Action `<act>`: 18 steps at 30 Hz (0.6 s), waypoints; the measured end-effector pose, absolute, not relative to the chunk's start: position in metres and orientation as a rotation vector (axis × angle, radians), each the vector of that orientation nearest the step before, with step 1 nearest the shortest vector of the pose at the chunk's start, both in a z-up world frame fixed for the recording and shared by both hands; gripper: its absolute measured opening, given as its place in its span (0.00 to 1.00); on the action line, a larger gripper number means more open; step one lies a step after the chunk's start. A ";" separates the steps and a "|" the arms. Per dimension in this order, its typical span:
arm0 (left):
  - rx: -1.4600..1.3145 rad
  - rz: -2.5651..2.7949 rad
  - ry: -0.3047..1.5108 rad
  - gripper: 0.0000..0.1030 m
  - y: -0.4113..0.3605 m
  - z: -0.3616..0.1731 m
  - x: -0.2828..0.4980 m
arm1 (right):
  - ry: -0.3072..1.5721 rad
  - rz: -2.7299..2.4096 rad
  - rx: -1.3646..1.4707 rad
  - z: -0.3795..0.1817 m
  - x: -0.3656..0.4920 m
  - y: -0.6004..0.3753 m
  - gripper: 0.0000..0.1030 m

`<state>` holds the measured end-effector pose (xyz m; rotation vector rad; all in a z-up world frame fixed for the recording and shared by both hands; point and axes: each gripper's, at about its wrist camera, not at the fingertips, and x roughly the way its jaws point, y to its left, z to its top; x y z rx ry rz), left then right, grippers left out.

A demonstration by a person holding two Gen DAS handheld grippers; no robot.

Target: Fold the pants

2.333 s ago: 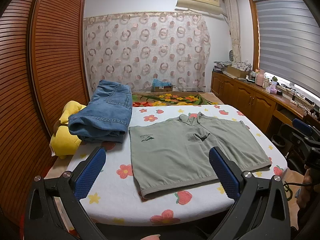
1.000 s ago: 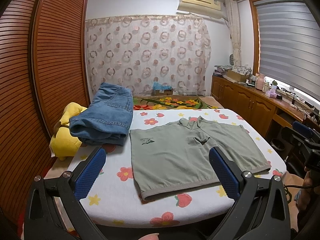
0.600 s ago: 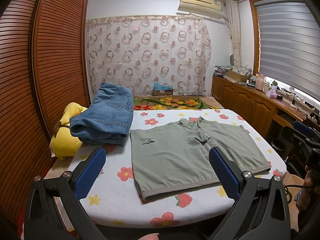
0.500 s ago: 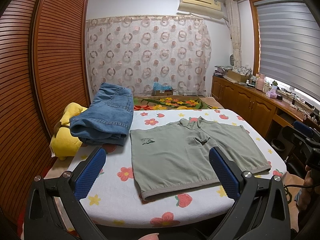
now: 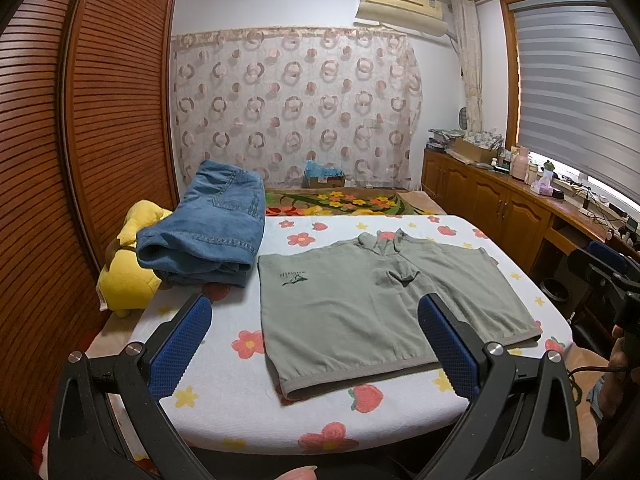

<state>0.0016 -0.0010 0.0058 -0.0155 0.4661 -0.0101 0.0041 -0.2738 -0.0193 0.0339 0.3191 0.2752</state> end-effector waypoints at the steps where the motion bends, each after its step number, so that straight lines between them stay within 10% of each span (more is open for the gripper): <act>1: -0.017 -0.011 0.472 1.00 -0.002 0.004 0.003 | 0.326 0.274 0.036 -0.021 0.006 -0.275 1.00; 18: -0.054 -0.044 0.581 1.00 0.018 -0.043 0.028 | 0.427 0.253 -0.008 -0.035 0.034 -0.278 1.00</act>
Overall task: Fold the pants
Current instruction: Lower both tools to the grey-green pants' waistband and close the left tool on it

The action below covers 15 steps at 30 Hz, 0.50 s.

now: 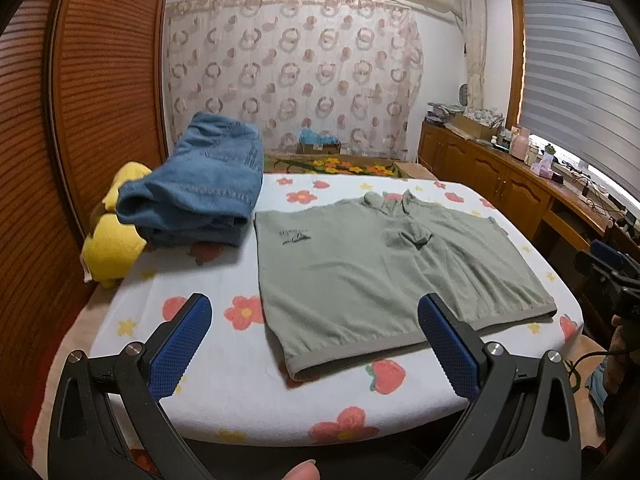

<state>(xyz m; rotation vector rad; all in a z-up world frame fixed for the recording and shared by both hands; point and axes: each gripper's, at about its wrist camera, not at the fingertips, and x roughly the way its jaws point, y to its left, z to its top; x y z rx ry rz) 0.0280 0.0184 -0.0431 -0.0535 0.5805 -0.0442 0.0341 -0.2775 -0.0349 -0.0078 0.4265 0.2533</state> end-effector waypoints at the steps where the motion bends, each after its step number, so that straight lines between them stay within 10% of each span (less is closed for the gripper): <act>1: -0.053 -0.043 0.585 1.00 0.019 -0.045 0.029 | 0.443 0.248 -0.018 -0.038 0.038 -0.278 1.00; 15: -0.091 -0.065 0.674 0.97 0.045 -0.086 0.042 | 0.588 0.242 -0.047 -0.048 0.054 -0.277 0.98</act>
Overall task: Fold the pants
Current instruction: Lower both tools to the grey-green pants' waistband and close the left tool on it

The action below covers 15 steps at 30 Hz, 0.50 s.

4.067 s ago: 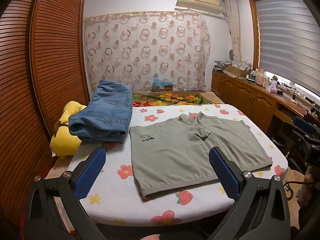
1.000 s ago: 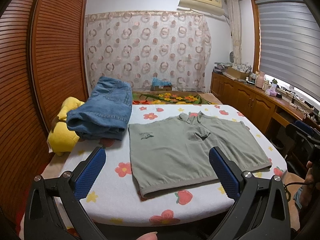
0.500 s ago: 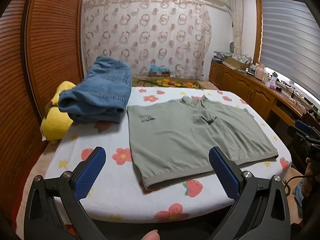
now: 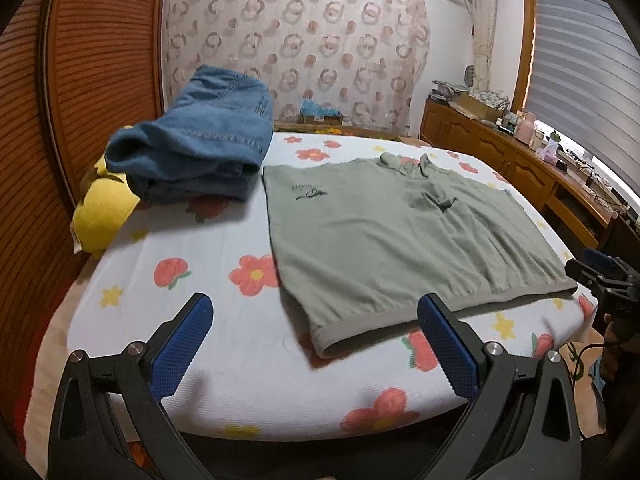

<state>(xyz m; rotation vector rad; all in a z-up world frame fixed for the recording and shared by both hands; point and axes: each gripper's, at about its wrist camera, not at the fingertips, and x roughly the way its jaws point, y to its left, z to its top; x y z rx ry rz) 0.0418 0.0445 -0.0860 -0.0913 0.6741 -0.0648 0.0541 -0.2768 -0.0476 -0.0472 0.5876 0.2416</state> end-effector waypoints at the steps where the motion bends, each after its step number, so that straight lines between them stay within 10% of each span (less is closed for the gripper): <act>1: -0.098 -0.068 0.676 0.95 0.047 -0.088 0.042 | 0.598 0.243 -0.050 -0.046 0.055 -0.278 0.98; 15: -0.120 -0.107 0.771 0.53 0.055 -0.118 0.051 | 0.629 0.268 -0.089 -0.041 0.058 -0.288 0.83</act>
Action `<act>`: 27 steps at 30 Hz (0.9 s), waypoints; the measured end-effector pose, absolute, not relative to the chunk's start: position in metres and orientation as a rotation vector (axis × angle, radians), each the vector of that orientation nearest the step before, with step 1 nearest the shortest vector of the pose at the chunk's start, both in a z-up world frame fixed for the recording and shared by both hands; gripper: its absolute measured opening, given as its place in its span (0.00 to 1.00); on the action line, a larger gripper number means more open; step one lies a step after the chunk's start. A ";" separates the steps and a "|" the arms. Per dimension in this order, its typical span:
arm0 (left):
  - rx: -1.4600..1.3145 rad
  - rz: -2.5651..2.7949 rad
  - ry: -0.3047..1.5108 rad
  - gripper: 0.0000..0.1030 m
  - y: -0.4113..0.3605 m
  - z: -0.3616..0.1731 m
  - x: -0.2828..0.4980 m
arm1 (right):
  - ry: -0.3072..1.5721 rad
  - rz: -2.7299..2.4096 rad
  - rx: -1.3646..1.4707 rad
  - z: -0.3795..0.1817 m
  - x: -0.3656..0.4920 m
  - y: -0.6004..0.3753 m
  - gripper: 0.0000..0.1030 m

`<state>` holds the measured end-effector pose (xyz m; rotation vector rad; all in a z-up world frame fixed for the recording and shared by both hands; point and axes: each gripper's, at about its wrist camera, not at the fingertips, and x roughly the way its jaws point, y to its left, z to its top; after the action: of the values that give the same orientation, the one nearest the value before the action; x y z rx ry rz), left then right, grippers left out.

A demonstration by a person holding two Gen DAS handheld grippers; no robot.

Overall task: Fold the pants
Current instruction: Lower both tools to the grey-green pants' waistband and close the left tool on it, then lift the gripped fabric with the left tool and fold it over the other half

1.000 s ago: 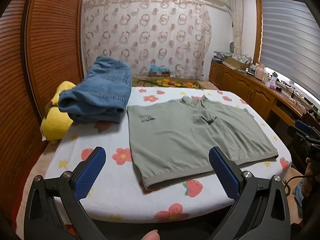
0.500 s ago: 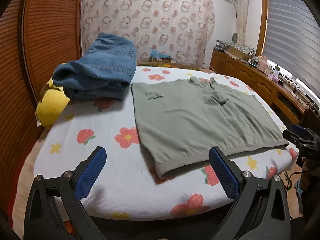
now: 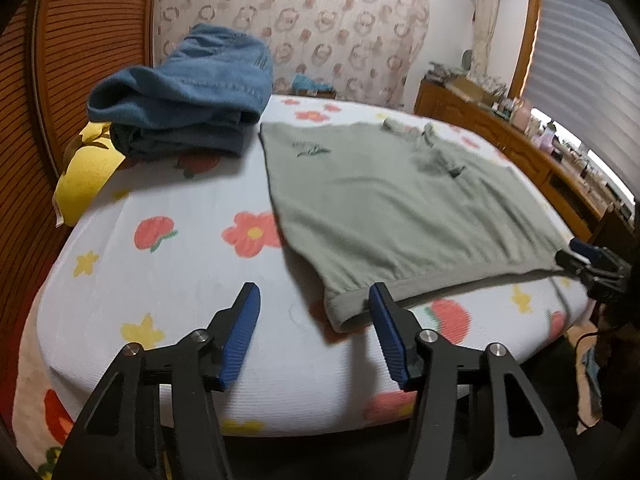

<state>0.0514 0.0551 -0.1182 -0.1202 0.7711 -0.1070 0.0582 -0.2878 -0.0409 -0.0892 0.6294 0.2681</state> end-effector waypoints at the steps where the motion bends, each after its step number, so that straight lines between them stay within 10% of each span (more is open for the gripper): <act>1: -0.121 -0.109 0.777 0.53 0.056 -0.120 0.052 | 0.630 0.269 -0.091 -0.040 0.059 -0.289 0.83; 8: -0.094 -0.102 0.770 0.52 0.053 -0.121 0.053 | 0.636 0.273 -0.095 -0.046 0.048 -0.293 0.81; 20: -0.104 -0.177 0.780 0.11 0.045 -0.119 0.055 | 0.623 0.289 -0.078 -0.044 0.053 -0.301 0.81; 27: -0.100 -0.231 0.715 0.08 0.034 -0.093 0.054 | 0.631 0.301 -0.085 -0.041 0.063 -0.298 0.81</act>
<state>0.0543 0.0336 -0.0932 -0.1002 0.7153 -0.2309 0.0628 -0.2984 -0.0411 -0.0854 0.6306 0.3008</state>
